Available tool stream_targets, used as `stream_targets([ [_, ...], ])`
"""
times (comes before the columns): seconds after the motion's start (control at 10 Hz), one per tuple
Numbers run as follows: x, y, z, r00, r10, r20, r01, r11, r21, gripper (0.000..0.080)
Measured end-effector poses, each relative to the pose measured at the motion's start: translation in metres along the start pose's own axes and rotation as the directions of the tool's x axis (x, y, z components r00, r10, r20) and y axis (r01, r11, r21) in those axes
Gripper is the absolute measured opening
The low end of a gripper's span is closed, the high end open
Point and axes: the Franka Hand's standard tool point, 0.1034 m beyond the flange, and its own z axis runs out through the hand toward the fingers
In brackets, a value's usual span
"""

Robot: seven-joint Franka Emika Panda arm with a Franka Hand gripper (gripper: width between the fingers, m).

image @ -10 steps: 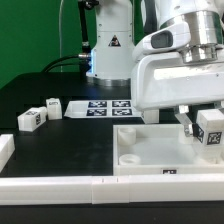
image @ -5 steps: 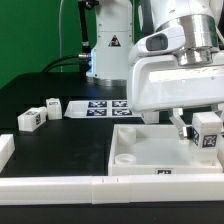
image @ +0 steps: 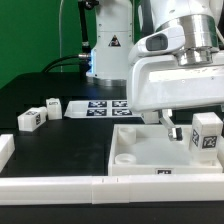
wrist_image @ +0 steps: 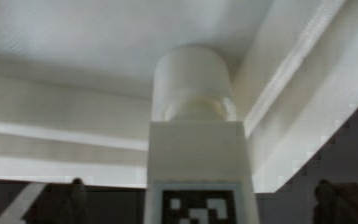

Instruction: Assemble one leg

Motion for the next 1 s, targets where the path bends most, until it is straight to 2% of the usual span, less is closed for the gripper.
stream_targets([
  [0.1, 0.001, 0.0, -0.001, 1.0, 0.0, 0.002, 0.0, 1.0, 0.001, 0.0648],
  [0.4, 0.023, 0.002, -0.024, 1.0, 0.002, 0.022, -0.002, 1.0, 0.008, 0.0649],
  [0.5, 0.028, 0.003, -0.027, 0.999, 0.003, 0.035, -0.003, 1.0, 0.011, 0.0649],
  [0.7, 0.025, 0.001, -0.026, 0.998, 0.002, 0.064, -0.003, 1.0, 0.019, 0.0649],
  [0.8, 0.022, -0.002, -0.025, 0.993, 0.001, 0.117, -0.004, 0.999, 0.033, 0.0649],
  [0.9, 0.016, -0.009, -0.025, 0.966, 0.006, 0.258, -0.024, 0.998, 0.063, 0.0649],
  [1.0, 0.021, -0.006, -0.024, 0.942, 0.008, 0.336, -0.035, 0.996, 0.076, 0.0649],
])
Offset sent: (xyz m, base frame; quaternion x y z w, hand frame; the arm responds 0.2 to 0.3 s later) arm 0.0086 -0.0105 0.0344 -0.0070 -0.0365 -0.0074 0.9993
